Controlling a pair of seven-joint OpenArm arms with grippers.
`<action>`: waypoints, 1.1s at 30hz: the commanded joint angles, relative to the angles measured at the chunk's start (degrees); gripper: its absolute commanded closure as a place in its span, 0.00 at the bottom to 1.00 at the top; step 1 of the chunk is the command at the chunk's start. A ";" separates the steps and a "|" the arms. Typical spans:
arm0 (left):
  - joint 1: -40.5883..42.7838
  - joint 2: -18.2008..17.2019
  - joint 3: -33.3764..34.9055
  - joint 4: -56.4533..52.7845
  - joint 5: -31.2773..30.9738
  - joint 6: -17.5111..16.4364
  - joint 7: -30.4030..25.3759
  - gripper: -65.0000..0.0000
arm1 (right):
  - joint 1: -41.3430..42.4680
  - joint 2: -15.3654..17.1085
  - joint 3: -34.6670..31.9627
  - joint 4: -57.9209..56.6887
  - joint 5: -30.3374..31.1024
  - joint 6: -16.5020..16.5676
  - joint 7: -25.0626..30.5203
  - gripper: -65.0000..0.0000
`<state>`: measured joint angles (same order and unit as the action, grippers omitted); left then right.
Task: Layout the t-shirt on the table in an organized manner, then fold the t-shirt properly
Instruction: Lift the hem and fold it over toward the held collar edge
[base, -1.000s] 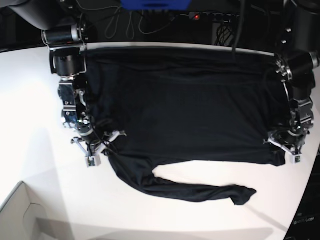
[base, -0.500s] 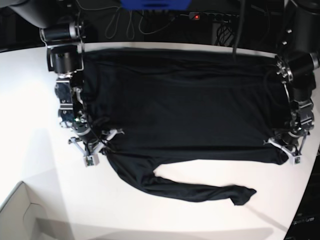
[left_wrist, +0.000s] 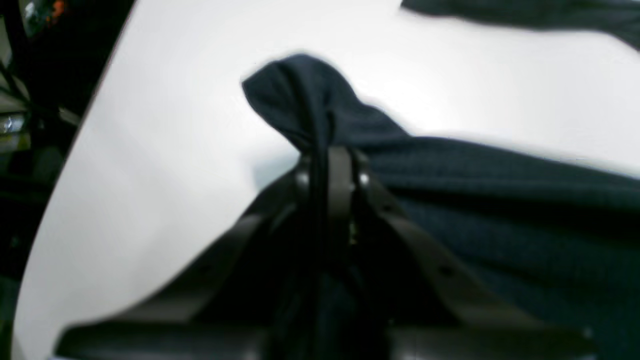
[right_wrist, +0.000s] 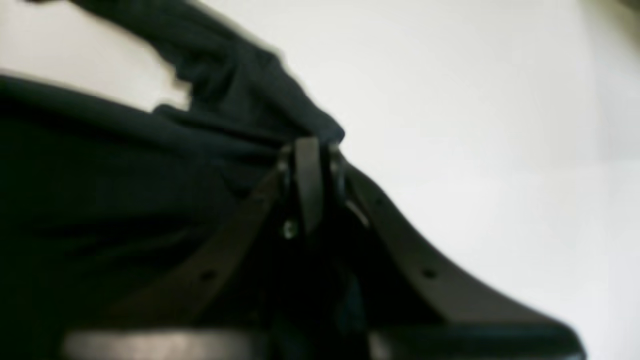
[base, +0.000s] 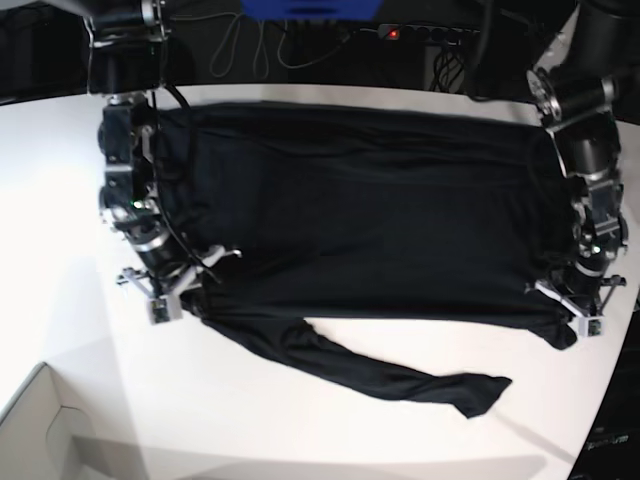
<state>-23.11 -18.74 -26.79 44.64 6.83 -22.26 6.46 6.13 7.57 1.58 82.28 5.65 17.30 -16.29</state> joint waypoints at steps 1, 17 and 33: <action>-0.58 -0.64 -1.74 3.49 -0.37 0.77 -1.14 1.00 | 0.51 0.38 0.39 2.51 0.46 -0.20 1.83 1.00; 15.07 4.54 -7.37 28.72 -0.37 0.59 9.23 1.00 | -16.20 0.38 1.36 20.44 0.46 -0.20 2.36 1.00; 26.06 5.51 -15.02 38.83 -11.36 -0.99 20.49 1.00 | -31.14 0.21 -0.05 23.96 0.46 -0.11 2.54 1.00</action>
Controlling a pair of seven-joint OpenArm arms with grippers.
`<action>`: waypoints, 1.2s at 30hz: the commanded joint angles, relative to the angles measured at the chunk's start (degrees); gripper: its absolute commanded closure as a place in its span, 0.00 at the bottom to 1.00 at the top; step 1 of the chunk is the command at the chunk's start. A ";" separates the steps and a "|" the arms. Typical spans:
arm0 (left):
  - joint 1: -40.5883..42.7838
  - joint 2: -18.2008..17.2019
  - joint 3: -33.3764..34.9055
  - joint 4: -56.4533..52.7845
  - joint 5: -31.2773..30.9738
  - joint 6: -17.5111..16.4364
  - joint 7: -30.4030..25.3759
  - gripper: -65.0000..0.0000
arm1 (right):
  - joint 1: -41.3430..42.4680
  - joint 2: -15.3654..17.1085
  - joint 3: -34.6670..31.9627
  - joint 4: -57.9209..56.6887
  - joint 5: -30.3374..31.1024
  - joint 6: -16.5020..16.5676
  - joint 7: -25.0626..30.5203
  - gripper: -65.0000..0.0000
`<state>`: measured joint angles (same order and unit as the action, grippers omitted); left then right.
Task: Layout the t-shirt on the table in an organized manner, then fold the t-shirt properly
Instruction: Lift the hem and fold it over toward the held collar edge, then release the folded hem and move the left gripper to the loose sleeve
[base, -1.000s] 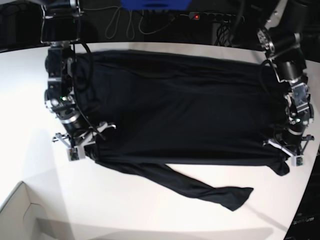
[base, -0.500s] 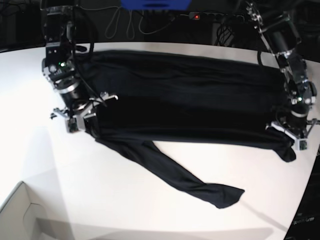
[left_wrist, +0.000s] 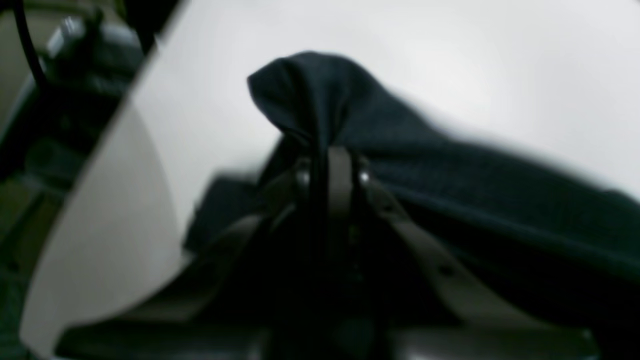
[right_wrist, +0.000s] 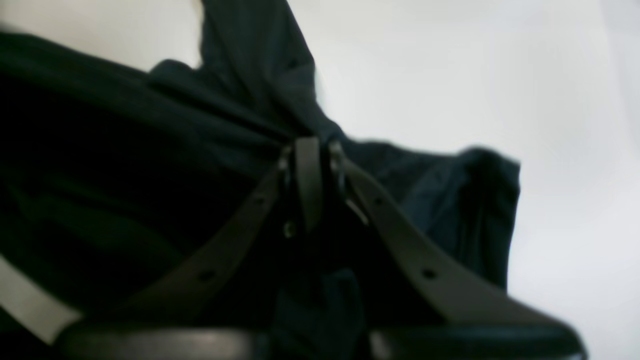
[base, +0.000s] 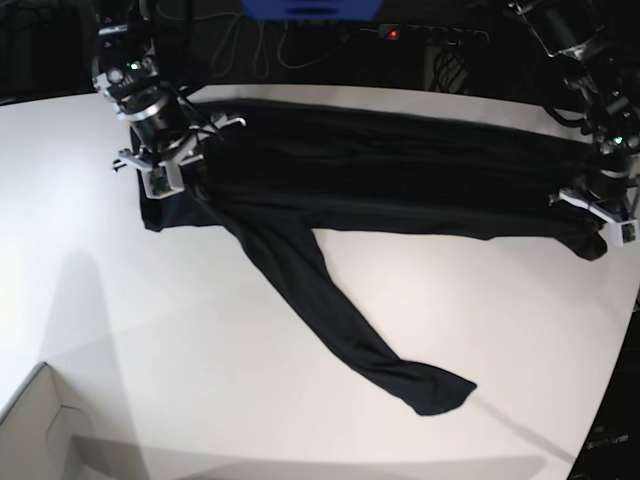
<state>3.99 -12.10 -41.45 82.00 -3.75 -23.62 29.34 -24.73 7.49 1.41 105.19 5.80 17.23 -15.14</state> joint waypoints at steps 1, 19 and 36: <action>-0.96 -1.13 -0.88 1.83 -0.69 -1.04 -1.08 1.00 | -1.07 0.29 -0.49 0.97 0.31 -0.05 1.38 1.00; 1.42 -1.05 -5.27 2.27 -0.60 -8.08 7.18 1.00 | -4.15 0.47 -2.60 -0.18 -0.04 5.23 1.38 1.00; 4.14 -0.61 -5.71 2.18 -1.04 -8.08 7.45 0.64 | -4.24 0.47 -2.68 -1.23 -0.04 5.23 1.47 1.00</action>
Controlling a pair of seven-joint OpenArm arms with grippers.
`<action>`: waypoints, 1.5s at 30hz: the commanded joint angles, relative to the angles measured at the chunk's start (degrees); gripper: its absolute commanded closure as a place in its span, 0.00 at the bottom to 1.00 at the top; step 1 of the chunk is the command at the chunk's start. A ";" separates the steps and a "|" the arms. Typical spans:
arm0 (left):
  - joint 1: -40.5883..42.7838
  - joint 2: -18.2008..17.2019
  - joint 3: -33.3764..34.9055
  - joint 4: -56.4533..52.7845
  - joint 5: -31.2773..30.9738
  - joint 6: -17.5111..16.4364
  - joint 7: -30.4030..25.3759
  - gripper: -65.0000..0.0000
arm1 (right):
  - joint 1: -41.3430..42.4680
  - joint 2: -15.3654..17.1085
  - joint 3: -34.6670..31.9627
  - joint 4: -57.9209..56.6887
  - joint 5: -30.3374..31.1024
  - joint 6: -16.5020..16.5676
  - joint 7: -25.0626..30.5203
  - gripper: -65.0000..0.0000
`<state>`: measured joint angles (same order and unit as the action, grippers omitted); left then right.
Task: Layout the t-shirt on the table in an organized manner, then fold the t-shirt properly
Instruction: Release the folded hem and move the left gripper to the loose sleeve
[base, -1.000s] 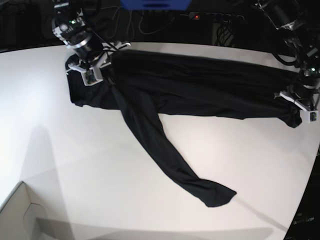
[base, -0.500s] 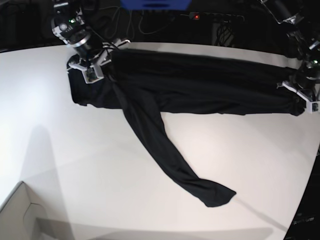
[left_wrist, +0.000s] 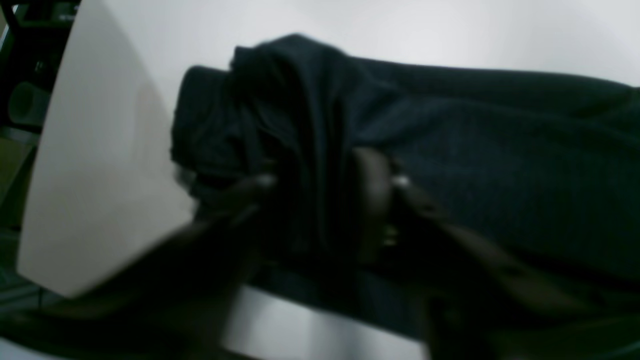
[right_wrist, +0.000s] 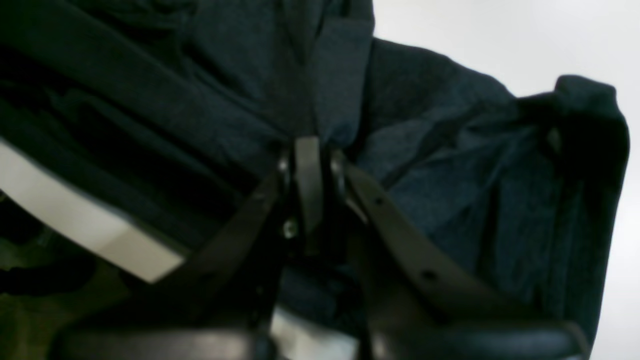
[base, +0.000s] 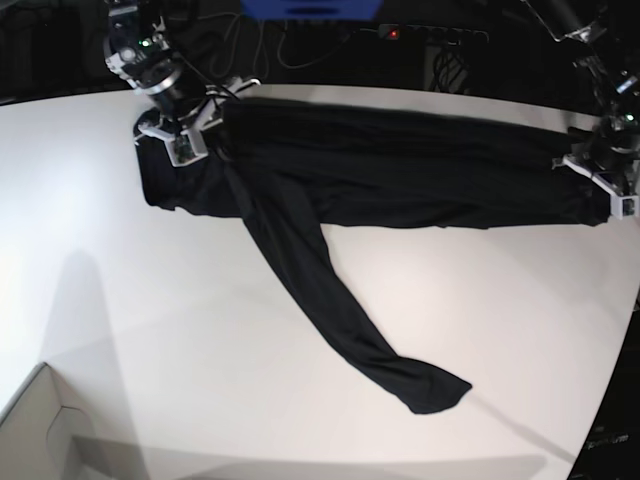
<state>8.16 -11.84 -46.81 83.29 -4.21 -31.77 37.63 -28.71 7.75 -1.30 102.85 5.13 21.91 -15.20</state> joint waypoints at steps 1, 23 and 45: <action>0.41 -0.87 -0.36 0.98 -0.67 0.08 -0.84 0.56 | -0.26 0.21 0.03 1.11 0.63 0.55 1.53 1.00; 1.02 -1.40 -4.05 2.82 -7.70 -0.01 -0.84 0.46 | -3.07 -0.06 1.26 6.65 0.98 0.29 2.15 0.72; -9.97 5.64 8.87 15.57 -8.67 0.69 -0.84 0.30 | -7.82 -3.75 5.56 9.81 0.72 0.46 5.40 0.51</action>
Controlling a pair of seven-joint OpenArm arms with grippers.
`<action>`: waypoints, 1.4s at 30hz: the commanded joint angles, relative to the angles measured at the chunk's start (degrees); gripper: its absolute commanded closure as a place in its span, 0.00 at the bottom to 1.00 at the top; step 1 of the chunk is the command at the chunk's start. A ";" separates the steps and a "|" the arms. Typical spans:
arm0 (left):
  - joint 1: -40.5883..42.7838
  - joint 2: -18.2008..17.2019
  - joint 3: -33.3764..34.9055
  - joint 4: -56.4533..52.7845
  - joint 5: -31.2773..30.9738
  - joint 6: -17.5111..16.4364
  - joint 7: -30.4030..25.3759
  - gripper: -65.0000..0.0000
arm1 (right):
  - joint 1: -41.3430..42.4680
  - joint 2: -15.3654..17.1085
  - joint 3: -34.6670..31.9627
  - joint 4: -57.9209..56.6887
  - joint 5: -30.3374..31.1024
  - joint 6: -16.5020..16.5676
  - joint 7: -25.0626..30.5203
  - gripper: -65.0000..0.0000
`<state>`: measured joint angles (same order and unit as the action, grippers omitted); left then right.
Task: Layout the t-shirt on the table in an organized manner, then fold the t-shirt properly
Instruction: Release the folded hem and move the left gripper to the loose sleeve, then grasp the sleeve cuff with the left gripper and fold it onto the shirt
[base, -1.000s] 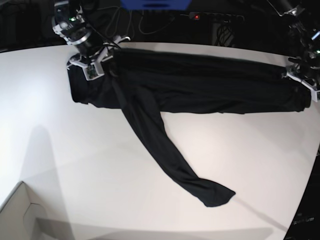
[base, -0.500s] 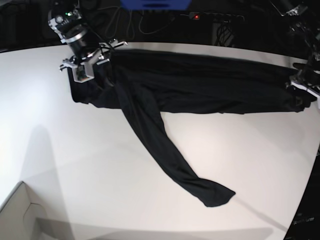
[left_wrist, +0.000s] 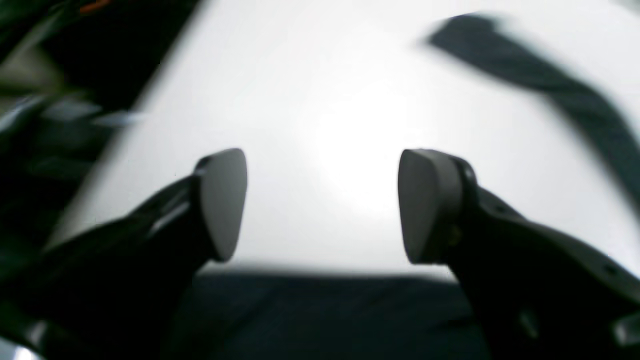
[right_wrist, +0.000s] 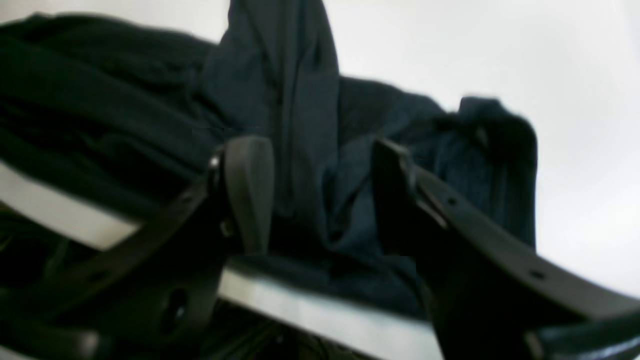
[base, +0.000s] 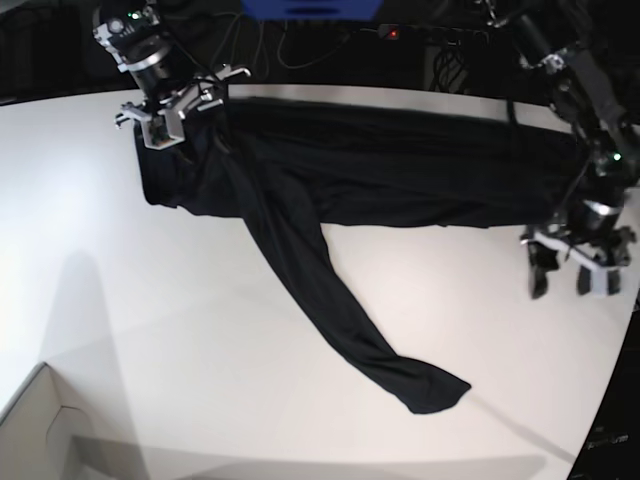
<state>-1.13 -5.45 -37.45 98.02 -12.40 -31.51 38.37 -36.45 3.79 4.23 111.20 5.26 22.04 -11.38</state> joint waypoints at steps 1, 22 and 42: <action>-2.35 0.57 2.24 -0.74 0.76 0.43 -1.58 0.30 | -0.17 0.21 0.03 1.64 0.50 0.33 1.57 0.51; -31.71 14.45 11.03 -57.62 18.69 2.63 -12.66 0.30 | -1.22 -0.14 -0.23 4.01 0.50 0.16 1.57 0.52; -36.02 14.02 19.65 -73.80 18.25 12.74 -18.72 1.00 | -0.96 -0.14 -0.14 4.01 0.50 0.16 1.57 0.52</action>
<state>-36.53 8.45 -17.89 24.12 4.84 -19.14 16.49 -37.08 3.62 3.97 114.06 5.10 22.06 -11.33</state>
